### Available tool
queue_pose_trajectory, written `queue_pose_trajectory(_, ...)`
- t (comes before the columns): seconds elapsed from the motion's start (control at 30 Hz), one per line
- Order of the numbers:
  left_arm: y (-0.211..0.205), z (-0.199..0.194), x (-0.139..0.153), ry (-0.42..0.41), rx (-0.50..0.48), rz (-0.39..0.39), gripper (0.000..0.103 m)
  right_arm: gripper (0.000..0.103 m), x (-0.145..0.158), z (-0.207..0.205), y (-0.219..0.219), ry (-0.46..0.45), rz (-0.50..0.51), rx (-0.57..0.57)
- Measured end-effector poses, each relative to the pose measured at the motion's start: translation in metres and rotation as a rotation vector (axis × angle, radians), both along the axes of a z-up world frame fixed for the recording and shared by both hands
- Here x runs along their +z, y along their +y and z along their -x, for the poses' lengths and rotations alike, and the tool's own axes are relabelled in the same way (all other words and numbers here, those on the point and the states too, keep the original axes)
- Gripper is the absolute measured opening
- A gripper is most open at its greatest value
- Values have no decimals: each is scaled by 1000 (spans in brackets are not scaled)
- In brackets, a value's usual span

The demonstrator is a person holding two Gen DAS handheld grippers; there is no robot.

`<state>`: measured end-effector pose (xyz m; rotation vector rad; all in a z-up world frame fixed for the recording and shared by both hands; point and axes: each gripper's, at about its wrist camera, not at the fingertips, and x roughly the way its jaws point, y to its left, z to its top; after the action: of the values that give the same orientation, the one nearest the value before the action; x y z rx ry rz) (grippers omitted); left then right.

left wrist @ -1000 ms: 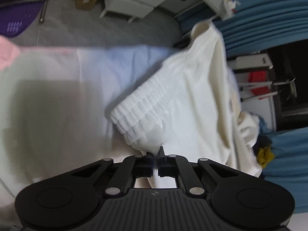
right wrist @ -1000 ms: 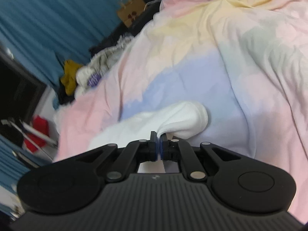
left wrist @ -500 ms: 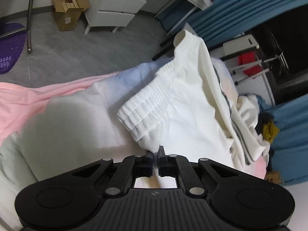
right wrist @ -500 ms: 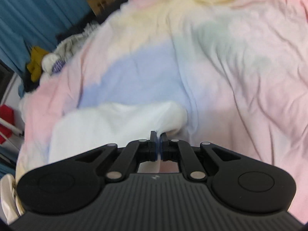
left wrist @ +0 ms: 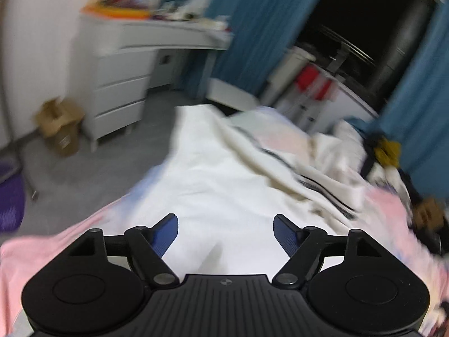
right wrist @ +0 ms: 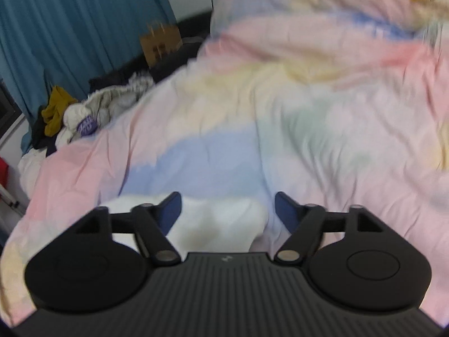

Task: Fold clothes

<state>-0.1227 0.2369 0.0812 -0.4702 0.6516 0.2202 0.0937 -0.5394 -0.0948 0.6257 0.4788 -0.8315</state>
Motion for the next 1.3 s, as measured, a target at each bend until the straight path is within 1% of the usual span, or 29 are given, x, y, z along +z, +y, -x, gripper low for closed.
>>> queue_pose_trajectory(0.1, -44, -39, 10, -16, -104, -40, 79, 75, 12, 3, 9, -40, 55, 8)
queue_pose_trajectory(0.17, -73, -74, 12, -19, -171, -62, 80, 75, 21, 3, 19, -70, 85, 47)
queue_pose_trajectory(0.27, -117, -135, 13, -6, -240, -115, 80, 75, 32, -3, 51, -116, 122, 181)
queue_pose_trajectory(0.33, -144, -184, 11, 13, -289, -152, 80, 75, 35, -7, 76, -157, 121, 281)
queue_pose_trajectory(0.4, -172, -235, 9, 35, -349, -195, 80, 75, 36, -11, 100, -195, 96, 380)
queue_pose_trajectory(0.43, -183, -259, 6, 38, -368, -203, 80, 75, 35, -14, 112, -209, 92, 422)
queue_pose_trajectory(0.47, -194, -283, 4, 42, -387, -212, 80, 75, 33, -16, 126, -221, 109, 464)
queue_pose_trajectory(0.5, -205, -307, 1, 45, -406, -220, 80, 75, 30, -19, 138, -223, 139, 497)
queue_pose_trajectory(0.57, -226, -355, -4, 53, -441, -239, 81, 75, 22, -35, 163, -178, 188, 591)
queue_pose_trajectory(0.63, -243, -402, -14, 77, -452, -289, 81, 75, 12, -53, 179, -143, 195, 681)
queue_pose_trajectory(0.7, -256, -450, -29, 117, -444, -330, 81, 75, 3, -68, 187, -129, 190, 714)
queue_pose_trajectory(0.77, -264, -489, -45, 161, -428, -359, 80, 75, -7, -82, 189, -109, 193, 724)
queue_pose_trajectory(0.8, -268, -508, -54, 177, -442, -385, 79, 75, -11, -89, 189, -93, 187, 722)
queue_pose_trajectory(0.83, -274, -527, -60, 190, -446, -415, 79, 75, -16, -96, 188, -82, 170, 726)
queue_pose_trajectory(0.9, -283, -562, -74, 223, -433, -446, 78, 75, -25, -103, 187, -74, 131, 731)
queue_pose_trajectory(0.97, -289, -588, -87, 256, -413, -457, 73, 75, -32, -109, 184, -60, 102, 728)
queue_pose_trajectory(1.0, -290, -601, -95, 279, -402, -475, 71, 75, -36, -109, 185, -57, 92, 723)
queue_pose_trajectory(1.1, -297, -614, -118, 315, -430, -531, 40, 75, -45, -116, 186, -66, 69, 699)
queue_pose_trajectory(1.13, -300, -616, -124, 323, -444, -548, 29, 75, -46, -119, 188, -63, 72, 706)
queue_pose_trajectory(1.17, -304, -609, -118, 300, -461, -557, 22, 75, -47, -120, 190, -61, 82, 715)
queue_pose_trajectory(1.3, -322, -580, -97, 204, -525, -596, 15, 75, -45, -117, 192, -83, 98, 720)
